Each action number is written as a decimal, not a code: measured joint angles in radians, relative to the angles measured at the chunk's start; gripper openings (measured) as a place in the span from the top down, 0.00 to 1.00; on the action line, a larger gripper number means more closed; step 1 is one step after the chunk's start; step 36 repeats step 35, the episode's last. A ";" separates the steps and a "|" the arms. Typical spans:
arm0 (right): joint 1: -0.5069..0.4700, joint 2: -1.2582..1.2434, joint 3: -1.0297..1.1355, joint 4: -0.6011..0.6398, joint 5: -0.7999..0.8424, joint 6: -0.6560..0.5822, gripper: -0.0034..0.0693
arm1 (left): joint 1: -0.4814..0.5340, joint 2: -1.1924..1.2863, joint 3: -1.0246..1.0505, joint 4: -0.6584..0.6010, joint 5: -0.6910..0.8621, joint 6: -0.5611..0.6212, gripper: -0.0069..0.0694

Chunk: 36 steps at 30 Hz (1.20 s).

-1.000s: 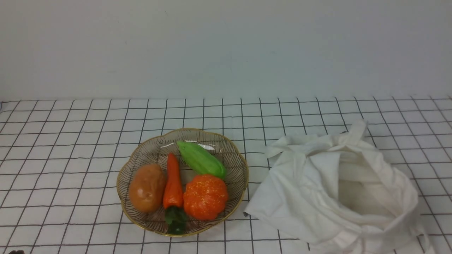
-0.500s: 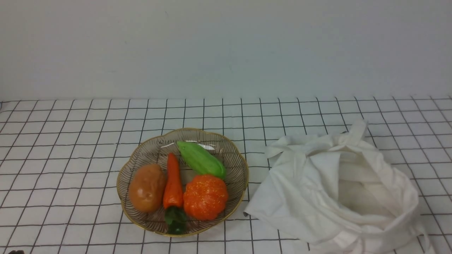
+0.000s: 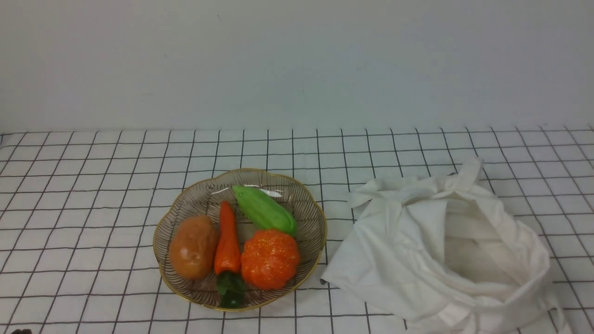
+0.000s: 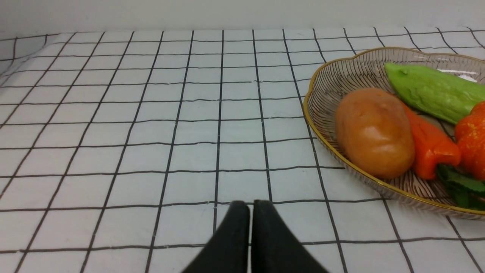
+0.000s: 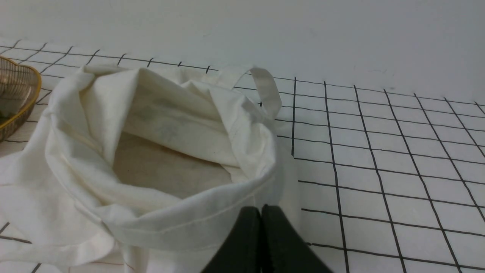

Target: Take vegetables from bag on white checkered tablecloth place on plate.

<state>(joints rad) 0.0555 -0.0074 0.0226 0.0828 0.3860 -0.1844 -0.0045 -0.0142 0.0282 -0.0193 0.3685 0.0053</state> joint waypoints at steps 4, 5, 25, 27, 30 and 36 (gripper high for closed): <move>0.000 0.000 0.000 0.000 0.000 -0.001 0.97 | 0.000 0.000 0.000 0.000 0.000 0.000 0.92; 0.000 0.000 0.000 0.000 0.000 -0.002 0.97 | 0.000 0.000 0.000 0.000 0.000 0.000 0.92; 0.000 0.000 0.000 0.000 0.000 -0.019 0.97 | 0.000 0.000 0.000 0.000 0.000 0.000 0.92; 0.000 0.000 0.000 0.000 0.000 -0.020 0.97 | 0.000 0.000 0.000 0.000 0.000 0.000 0.92; 0.000 0.000 0.000 0.000 0.000 -0.020 0.97 | 0.000 0.000 0.000 0.000 0.000 0.000 0.92; 0.000 0.000 0.000 0.000 0.000 -0.020 0.97 | 0.000 0.000 0.000 0.000 0.000 0.000 0.92</move>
